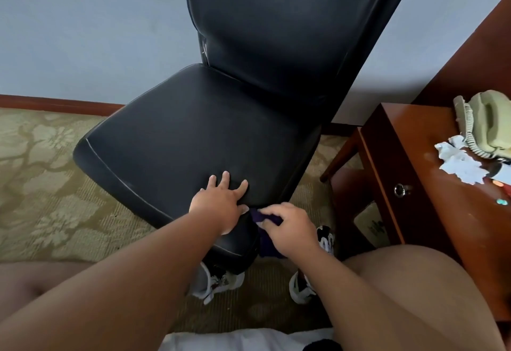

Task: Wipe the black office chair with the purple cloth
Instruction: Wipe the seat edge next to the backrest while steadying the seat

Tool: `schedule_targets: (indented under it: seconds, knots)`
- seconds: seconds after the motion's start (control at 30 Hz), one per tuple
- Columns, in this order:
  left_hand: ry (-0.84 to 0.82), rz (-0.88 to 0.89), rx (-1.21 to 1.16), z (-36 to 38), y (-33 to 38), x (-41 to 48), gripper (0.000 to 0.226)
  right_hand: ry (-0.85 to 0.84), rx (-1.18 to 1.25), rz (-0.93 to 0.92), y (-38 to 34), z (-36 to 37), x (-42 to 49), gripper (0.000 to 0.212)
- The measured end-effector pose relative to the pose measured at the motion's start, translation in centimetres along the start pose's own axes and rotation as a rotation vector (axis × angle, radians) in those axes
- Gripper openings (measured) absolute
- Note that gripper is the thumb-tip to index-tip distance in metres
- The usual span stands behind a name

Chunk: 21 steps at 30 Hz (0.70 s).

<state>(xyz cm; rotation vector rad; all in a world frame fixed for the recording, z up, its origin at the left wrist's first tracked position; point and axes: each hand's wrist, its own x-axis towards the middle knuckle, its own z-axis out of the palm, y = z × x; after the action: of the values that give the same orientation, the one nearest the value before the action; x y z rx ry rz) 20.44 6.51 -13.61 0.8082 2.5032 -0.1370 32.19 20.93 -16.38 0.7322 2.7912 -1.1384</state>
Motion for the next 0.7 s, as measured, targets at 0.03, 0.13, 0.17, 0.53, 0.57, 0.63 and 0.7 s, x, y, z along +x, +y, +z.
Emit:
schedule_targets:
  seconds: [0.03,0.13,0.17,0.53,0.57,0.63,0.7]
  knots:
    - [0.002,0.003,0.0,0.1,-0.1,0.0,0.064,0.056,0.029,0.016,0.1,0.1,0.5,0.02]
    - [0.004,0.003,-0.006,0.1,0.0,0.0,0.063,0.221,0.093,0.094,0.4,-0.2,1.9,0.027]
    - [0.001,0.001,-0.01,0.1,0.0,0.0,0.063,0.251,0.127,0.131,0.4,-0.6,2.5,0.031]
    - [-0.017,-0.032,0.081,-0.7,1.9,1.3,0.066,0.057,0.258,0.155,1.1,-3.4,5.4,0.012]
    - [-0.014,-0.034,0.092,-0.7,2.1,1.4,0.066,0.005,0.262,0.15,1.2,-3.6,5.0,0.014]
    - [-0.01,-0.036,0.107,-0.7,2.4,1.5,0.066,-0.07,0.245,0.141,1.3,-3.4,3.7,0.018]
    - [-0.008,-0.042,0.116,-0.8,2.7,1.5,0.067,-0.118,0.193,0.119,1.2,-2.7,2.0,0.019]
